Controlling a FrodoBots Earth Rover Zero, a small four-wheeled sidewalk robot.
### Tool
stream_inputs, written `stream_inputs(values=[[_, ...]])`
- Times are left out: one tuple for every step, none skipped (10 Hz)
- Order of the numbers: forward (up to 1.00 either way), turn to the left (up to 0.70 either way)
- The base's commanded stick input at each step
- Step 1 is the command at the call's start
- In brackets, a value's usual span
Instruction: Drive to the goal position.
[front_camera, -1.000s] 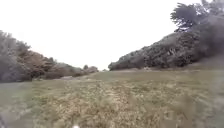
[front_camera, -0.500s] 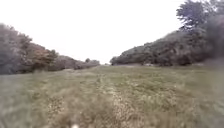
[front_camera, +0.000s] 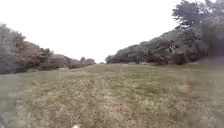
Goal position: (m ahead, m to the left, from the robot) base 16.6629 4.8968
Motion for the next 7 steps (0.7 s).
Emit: stream_inputs(values=[[0.85, 0.01], [0.85, 0.01], [0.85, 0.01], [0.85, 0.01], [0.85, 0.01], [0.85, 0.01], [0.85, 0.01]])
